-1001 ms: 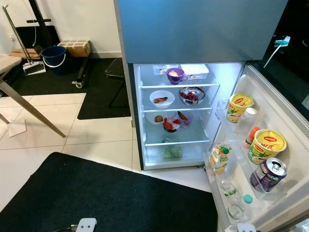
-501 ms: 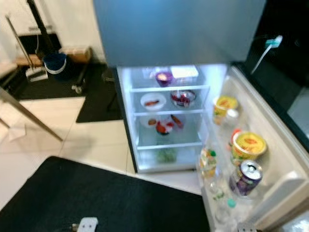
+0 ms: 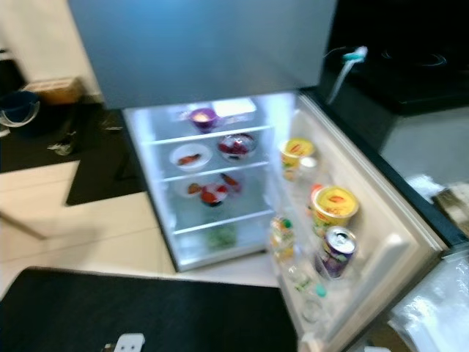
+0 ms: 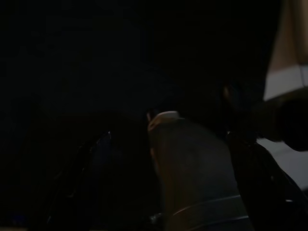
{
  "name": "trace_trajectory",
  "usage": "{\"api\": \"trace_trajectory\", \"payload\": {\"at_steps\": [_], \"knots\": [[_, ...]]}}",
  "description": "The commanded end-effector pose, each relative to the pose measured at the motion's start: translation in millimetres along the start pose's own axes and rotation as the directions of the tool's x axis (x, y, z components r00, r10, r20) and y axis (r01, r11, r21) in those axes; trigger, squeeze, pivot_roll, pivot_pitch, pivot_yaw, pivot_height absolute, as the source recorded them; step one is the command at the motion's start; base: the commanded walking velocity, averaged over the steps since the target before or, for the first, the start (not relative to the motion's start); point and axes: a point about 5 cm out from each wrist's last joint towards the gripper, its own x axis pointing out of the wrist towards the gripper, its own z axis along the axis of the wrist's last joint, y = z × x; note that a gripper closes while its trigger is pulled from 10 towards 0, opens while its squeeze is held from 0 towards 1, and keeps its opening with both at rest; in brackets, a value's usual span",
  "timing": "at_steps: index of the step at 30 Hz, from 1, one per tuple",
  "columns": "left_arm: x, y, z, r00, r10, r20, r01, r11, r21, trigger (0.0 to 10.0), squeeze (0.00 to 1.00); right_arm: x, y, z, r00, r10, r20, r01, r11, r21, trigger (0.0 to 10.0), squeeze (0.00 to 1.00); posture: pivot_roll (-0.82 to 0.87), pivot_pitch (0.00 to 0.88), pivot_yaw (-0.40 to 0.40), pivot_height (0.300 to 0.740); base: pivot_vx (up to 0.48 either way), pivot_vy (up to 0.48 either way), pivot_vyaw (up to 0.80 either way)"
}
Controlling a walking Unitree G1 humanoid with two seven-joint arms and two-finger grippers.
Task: Restocking fridge
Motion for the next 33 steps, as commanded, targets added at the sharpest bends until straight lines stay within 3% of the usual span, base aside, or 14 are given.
{"api": "trace_trajectory", "payload": {"at_steps": [1,5,7,9,10,11,12,15,19,22,24,27,30,33], "knots": [[-0.8,-6.4,-12,0.999,-0.02,-0.043,0.019,1.0,-0.021,10.0,0.0,-0.6,-6.1,-1,1.0,-0.03,-0.008,0.03,0.999,0.031,10.0,0.0,-0.02,0.0,-0.02,0.74,0.0,0.0,0.0],[-0.7,-6.3,-11,0.999,-0.02,-0.042,0.019,1.0,-0.017,10.0,0.0,-2.8,-23.6,2,0.994,-0.108,0.003,0.107,0.99,0.086,10.0,0.0,-0.02,0.0,-0.019,0.74,0.0,0.0,0.0],[-0.7,-6.0,-11,0.999,-0.02,-0.04,0.019,1.0,-0.015,10.0,0.0,-5.0,-36.3,15,0.985,-0.158,0.064,0.147,0.977,0.157,10.0,0.0,-0.02,0.0,-0.017,0.74,0.0,0.0,0.0],[-0.7,-6.0,-11,0.999,-0.02,-0.04,0.019,1.0,-0.015,10.0,0.0,-5.0,-36.3,15,0.985,-0.158,0.064,0.147,0.977,0.157,10.0,0.0,-0.02,0.0,-0.017,0.74,0.0,0.0,0.0],[-0.7,-5.5,-10,0.999,-0.019,-0.039,0.018,1.0,-0.014,10.0,0.0,-8.5,-49.2,32,0.968,-0.21,0.14,0.171,0.954,0.247,10.0,0.0,-0.02,0.0,-0.016,0.74,0.0,0.0,0.0],[-0.7,-5.5,-10,0.999,-0.019,-0.039,0.018,1.0,-0.014,10.0,0.0,-8.5,-49.2,32,0.968,-0.21,0.14,0.171,0.954,0.247,10.0,0.0,-0.02,0.0,-0.016,0.74,0.0,0.0,0.0],[-0.8,-5.2,-10,0.999,-0.018,-0.038,0.018,1.0,-0.014,10.0,0.0,-11.8,-58.4,45,0.951,-0.24,0.194,0.172,0.935,0.311,10.0,0.0,-0.02,0.0,-0.016,0.74,0.0,0.0,0.0],[-0.8,-4.9,-10,0.999,-0.018,-0.038,0.017,1.0,-0.014,10.0,0.0,-14.8,-65.3,55,0.937,-0.263,0.231,0.172,0.92,0.351,10.0,0.0,-0.02,0.0,-0.014,0.74,0.0,0.0,0.0],[-1.1,-3.8,-10,0.999,-0.017,-0.037,0.017,1.0,-0.014,10.0,0.0,-33.3,-104.6,88,0.851,-0.42,0.316,0.252,0.854,0.454,10.0,0.0,-0.02,0.0,-0.013,0.74,0.0,0.0,0.0],[-1.1,-4.0,-10,0.999,-0.018,-0.036,0.018,1.0,-0.014,10.0,0.0,-37.9,-113.0,93,0.83,-0.453,0.326,0.266,0.834,0.483,10.0,0.0,-0.02,0.0,-0.013,0.74,0.0,0.0,0.0],[-0.9,-4.6,-9,0.999,-0.021,-0.033,0.021,1.0,-0.014,10.0,0.0,-44.8,-121.6,105,0.797,-0.472,0.376,0.201,0.795,0.572,10.0,0.0,-0.02,0.0,-0.013,0.74,0.0,0.0,0.0],[-0.7,-4.9,-9,0.999,-0.023,-0.031,0.022,1.0,-0.013,10.0,0.0,-49.9,-125.9,114,0.772,-0.465,0.432,0.109,0.768,0.632,10.0,0.0,-0.02,0.0,-0.013,0.74,0.0,0.0,0.0],[-0.6,-4.7,-8,0.999,-0.024,-0.028,0.023,1.0,-0.013,10.0,0.0,-58.2,-122.0,138,0.71,-0.346,0.614,-0.154,0.774,0.614,10.0,0.0,-0.02,0.0,-0.013,0.74,0.0,0.0,0.0],[-0.6,-4.6,-8,0.999,-0.024,-0.027,0.024,1.0,-0.013,10.0,0.0,-61.5,-117.9,147,0.67,-0.259,0.696,-0.286,0.775,0.564,10.0,0.0,-0.02,0.0,-0.013,0.74,0.0,0.0,0.0]]}}
